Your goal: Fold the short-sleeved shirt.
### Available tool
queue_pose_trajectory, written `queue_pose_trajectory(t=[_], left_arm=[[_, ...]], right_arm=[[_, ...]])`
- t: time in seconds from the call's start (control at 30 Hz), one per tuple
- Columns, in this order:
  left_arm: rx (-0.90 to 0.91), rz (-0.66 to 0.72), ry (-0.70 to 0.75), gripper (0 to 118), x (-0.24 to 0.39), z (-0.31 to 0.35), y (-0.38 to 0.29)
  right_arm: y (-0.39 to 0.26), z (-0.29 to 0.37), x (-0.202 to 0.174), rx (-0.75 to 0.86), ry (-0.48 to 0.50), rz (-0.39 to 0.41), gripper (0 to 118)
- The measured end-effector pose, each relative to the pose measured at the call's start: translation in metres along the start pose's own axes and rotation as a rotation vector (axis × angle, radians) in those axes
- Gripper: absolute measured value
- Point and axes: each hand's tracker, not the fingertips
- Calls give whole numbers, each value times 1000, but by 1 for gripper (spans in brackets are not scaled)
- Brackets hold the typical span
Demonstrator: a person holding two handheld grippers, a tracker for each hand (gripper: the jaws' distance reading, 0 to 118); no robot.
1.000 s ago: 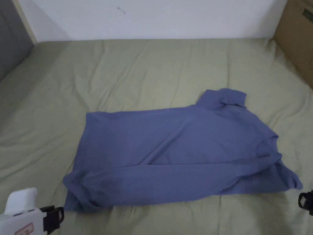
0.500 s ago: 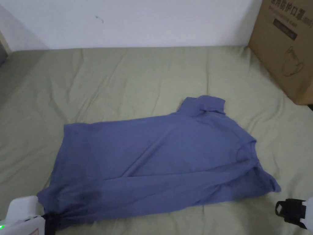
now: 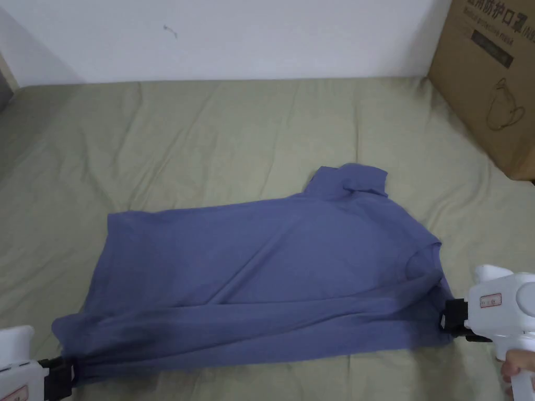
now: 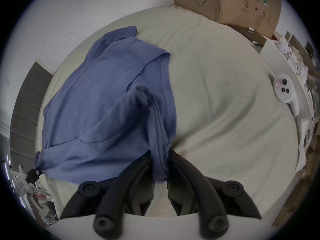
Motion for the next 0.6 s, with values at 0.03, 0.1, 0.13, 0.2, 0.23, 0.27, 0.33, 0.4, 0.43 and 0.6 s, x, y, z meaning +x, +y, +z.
queue_pose_trajectory(t=[0.03, 0.1, 0.13, 0.2, 0.23, 0.27, 0.33, 0.4, 0.43, 0.6], left_arm=[[2, -1, -9, 6, -2, 3, 1], [6, 4, -25, 6, -8, 10, 1], [9, 6, -35, 6, -12, 13, 0], [-3, -1, -21, 6, -18, 19, -4], [-15, -9, -17, 6, -23, 22, -8], [-30, -6, -26, 6, -27, 25, -13], [-50, 6, -40, 6, -33, 31, -29], [-92, -15, -17, 6, -35, 30, -45], [-110, -34, 2, 6, -35, 28, -51], [-106, -5, 10, 37, -34, 32, -59]], right_arm=[[-2, 4, 0, 12, -17, 27, 12], [-8, 22, 7, 30, -6, 48, 12], [-16, 37, 7, 48, 18, 33, 12], [-31, 60, 19, 53, 51, -35, 12], [-42, 71, 26, 49, 58, -54, 12], [-57, 80, 29, 49, 68, -75, 12], [-95, 90, 37, 42, 70, -77, 12], [-128, 85, 40, -10, 49, -91, 12], [-142, 82, 41, -24, 47, -92, 12], [-163, 74, 45, 37, -7, -101, 42]])
